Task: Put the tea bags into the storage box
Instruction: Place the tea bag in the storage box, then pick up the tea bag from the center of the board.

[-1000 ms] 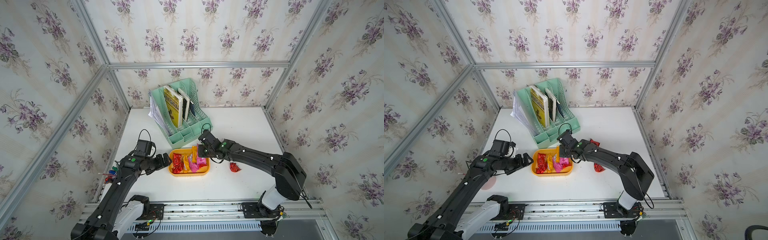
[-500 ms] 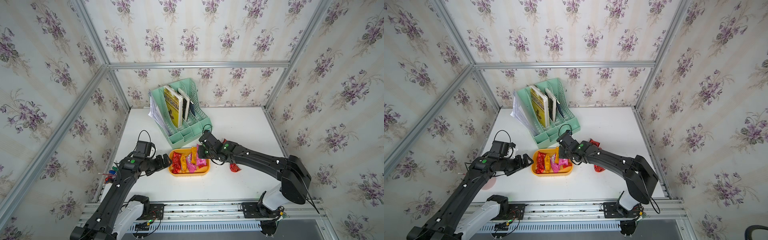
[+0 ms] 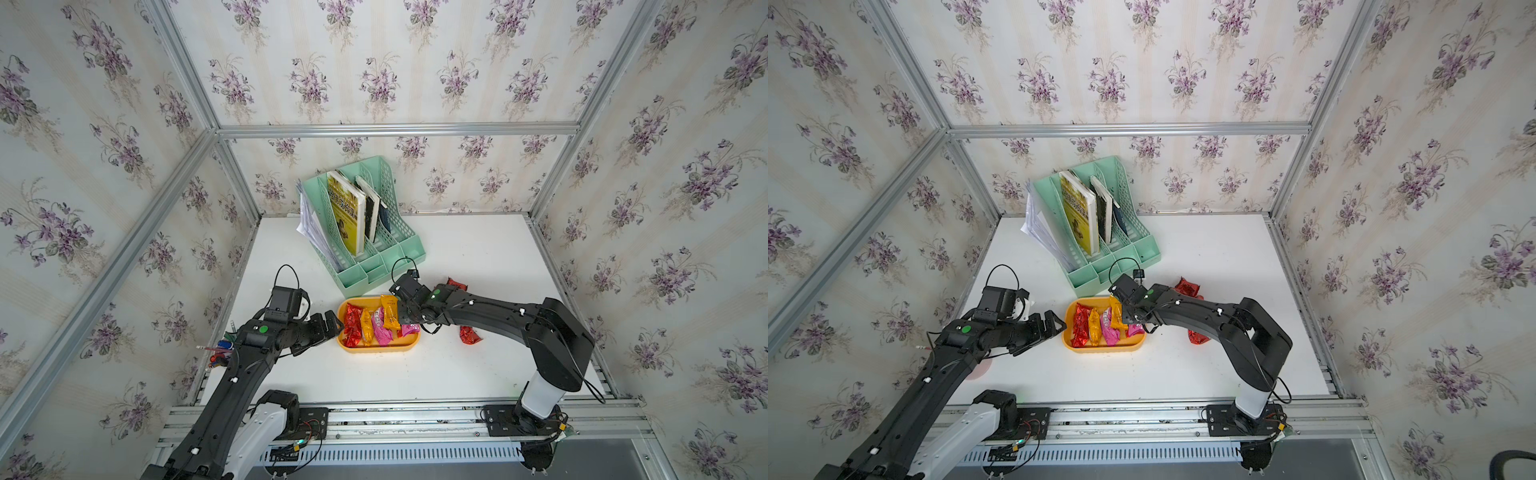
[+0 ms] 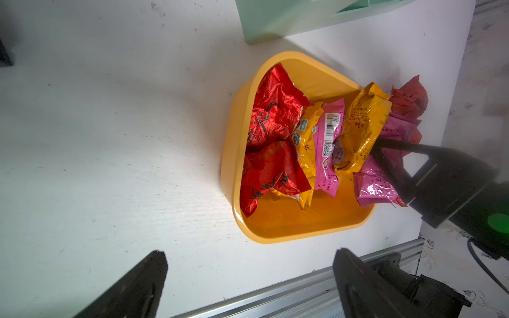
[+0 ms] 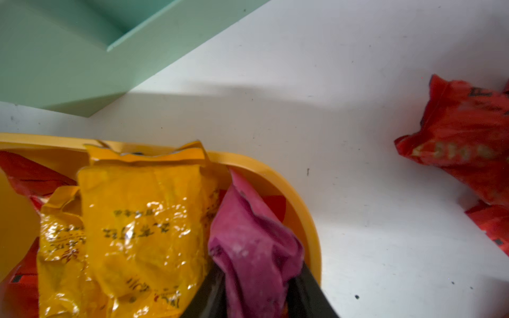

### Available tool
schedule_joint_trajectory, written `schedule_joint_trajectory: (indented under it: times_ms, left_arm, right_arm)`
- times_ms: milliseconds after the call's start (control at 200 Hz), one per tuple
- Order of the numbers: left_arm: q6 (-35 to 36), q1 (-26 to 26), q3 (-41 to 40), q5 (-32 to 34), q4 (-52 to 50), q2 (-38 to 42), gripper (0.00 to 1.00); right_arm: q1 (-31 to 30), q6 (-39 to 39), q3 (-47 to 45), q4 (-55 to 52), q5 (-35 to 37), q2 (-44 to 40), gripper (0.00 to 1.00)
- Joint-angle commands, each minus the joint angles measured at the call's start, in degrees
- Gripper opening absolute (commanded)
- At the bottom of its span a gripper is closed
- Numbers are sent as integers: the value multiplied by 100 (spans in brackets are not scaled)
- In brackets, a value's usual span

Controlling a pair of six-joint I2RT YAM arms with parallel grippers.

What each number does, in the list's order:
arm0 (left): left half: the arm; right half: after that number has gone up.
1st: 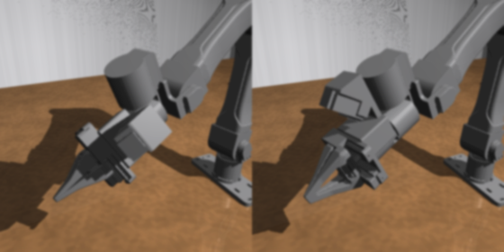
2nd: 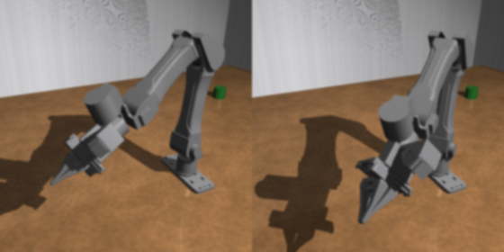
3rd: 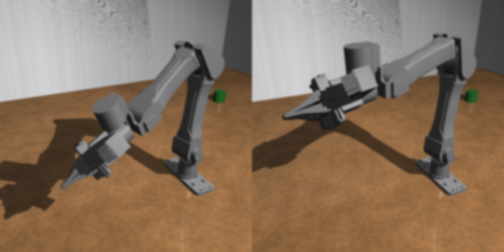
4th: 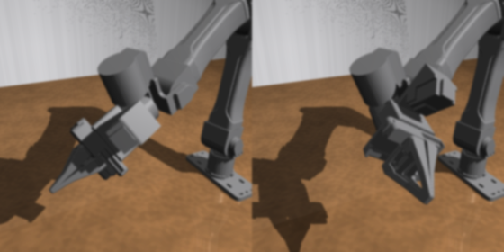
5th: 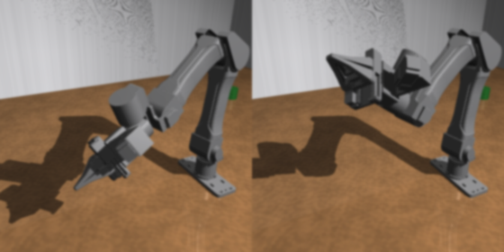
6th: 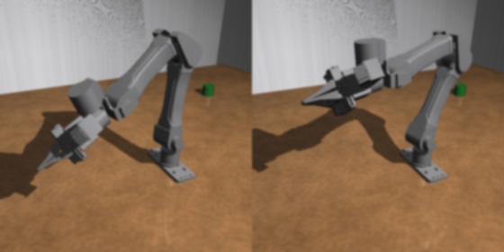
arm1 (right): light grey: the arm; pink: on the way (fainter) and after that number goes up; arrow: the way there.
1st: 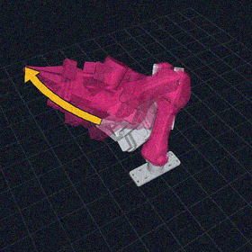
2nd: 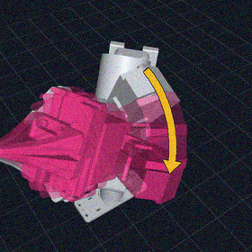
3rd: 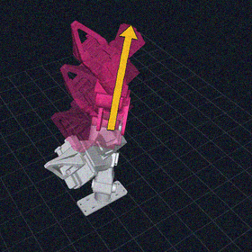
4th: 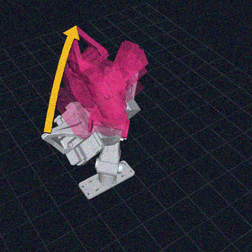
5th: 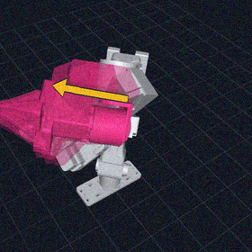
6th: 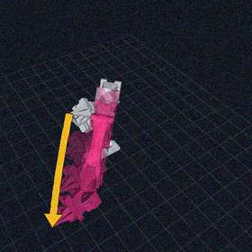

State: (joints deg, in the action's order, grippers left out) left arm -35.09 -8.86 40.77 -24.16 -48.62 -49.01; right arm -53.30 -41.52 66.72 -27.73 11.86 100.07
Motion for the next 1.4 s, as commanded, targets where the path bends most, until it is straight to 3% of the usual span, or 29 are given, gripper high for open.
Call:
schedule_joint_trajectory:
  times_ms: [0, 165, 305, 794, 989, 1099, 1394]
  left_arm:
    - [-45, 7, -21, 8, -108, 75, 99]
    - [-36, 7, -69, 8, -113, 114, 99]
    - [-35, 7, -96, -43, 7, 11, 99]
    - [-277, -1, -67, -116, 733, -665, 99]
    - [-497, -1, -211, -56, 912, -725, 99]
    - [-688, -18, -365, -33, 1019, -656, 99]
    - [-773, -37, -456, 6, 901, -463, 99]
  right_arm:
    - [-1, 56, 12, -43, -115, -1, 49]
    - [4, 47, 137, -180, 32, -402, 71]
    - [85, 11, 215, -401, 249, -931, 77]
    - [1717, 27, -1305, -1174, -209, -2397, 73]
    - [1854, -37, -1663, -1745, -1, -2371, 76]
    - [1963, 21, -2006, -1541, -199, -2417, 83]
    - [2113, 167, -2540, -575, -1017, -2264, 85]
